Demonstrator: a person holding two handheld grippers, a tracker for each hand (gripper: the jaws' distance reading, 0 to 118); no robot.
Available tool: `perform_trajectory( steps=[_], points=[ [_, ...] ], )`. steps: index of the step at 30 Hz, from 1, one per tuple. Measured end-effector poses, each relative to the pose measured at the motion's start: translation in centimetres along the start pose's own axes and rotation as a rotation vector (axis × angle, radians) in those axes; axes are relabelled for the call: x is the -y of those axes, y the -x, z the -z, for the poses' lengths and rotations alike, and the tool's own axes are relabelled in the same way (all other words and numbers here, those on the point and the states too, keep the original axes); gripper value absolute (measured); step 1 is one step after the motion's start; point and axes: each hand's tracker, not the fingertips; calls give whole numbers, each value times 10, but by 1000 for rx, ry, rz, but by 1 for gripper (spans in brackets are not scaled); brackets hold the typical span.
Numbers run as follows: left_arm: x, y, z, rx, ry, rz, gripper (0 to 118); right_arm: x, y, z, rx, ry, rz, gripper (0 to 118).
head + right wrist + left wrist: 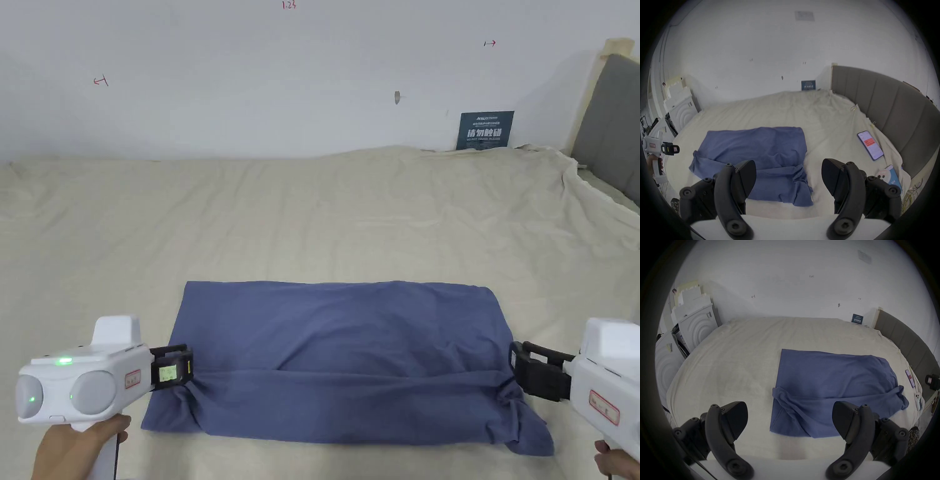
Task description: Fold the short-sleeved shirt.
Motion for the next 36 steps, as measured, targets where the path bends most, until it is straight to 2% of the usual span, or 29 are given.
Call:
perform_trajectory(
  steps=[2,4,5,6,8,9,10,17,22,24,25,26,28,30,36],
  points=[
    [12,-3,-13,-16,-30,10,99,9,1,-18,9,-25,1,74],
    [24,-5,-23,-19,-55,29,96,18,3,-33,31,-42,-3,72],
    [30,-5,-28,-10,-70,36,88,22,3,-39,35,-50,-6,66],
    [36,-5,-33,-7,-75,35,75,27,3,-44,39,-55,-2,56],
    [45,-5,-36,11,-61,21,24,34,1,-50,37,-62,4,33],
    [49,-5,-36,26,-45,14,9,38,2,-52,39,-67,5,20],
    [54,-4,-38,20,-49,6,1,40,3,-54,42,-73,-2,3],
    [60,5,-27,30,-5,-19,0,37,3,-53,38,-83,-7,0],
    [43,14,6,28,73,-32,1,30,4,-44,29,-77,0,0],
    [37,18,27,21,150,-46,19,30,5,-39,30,-69,-2,0],
    [34,20,39,22,200,-45,40,30,5,-36,28,-63,0,0],
    [32,21,51,11,247,-40,55,30,4,-33,26,-57,2,0],
    [33,20,72,-42,297,-11,75,31,4,-28,27,-42,0,0],
    [34,20,88,-60,304,9,83,33,4,-22,30,-29,-3,0],
    [36,21,118,-40,354,-54,82,36,1,-6,39,8,5,0]
  ],
)
